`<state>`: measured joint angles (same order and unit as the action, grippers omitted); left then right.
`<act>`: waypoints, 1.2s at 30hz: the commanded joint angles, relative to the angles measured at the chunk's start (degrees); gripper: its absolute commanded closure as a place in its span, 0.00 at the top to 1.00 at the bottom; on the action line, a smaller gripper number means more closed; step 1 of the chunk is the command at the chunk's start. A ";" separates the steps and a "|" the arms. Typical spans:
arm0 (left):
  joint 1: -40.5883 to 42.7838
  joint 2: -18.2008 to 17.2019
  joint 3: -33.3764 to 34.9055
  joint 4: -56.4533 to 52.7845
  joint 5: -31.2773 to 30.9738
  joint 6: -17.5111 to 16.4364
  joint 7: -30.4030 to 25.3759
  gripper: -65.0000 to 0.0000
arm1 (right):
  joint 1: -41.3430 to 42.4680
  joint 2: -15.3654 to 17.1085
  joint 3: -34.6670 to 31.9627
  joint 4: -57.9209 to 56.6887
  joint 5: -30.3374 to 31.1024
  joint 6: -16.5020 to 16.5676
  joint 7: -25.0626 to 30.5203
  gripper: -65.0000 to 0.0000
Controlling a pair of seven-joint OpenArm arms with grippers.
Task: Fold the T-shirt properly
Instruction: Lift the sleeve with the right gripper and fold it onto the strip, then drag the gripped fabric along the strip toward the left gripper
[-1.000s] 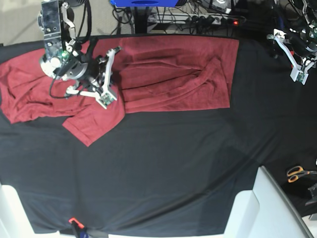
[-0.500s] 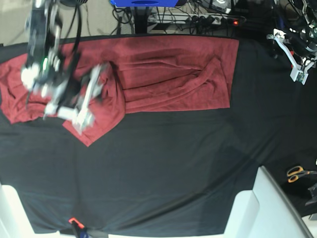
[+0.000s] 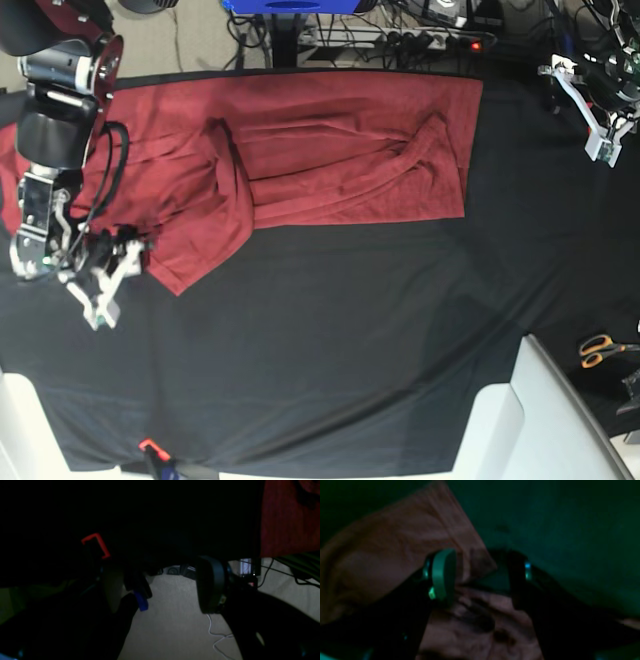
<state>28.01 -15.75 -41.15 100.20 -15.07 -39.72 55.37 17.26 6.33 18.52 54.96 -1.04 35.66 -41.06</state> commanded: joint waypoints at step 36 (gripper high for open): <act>9.40 -0.12 -8.92 -6.53 -0.01 -0.28 -14.72 0.66 | -18.97 -9.27 -0.63 41.52 1.17 4.34 -9.18 0.00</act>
<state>37.01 -14.76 -49.63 92.97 -14.76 -40.12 41.36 -3.07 -3.25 17.93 95.13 -0.75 39.88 -52.07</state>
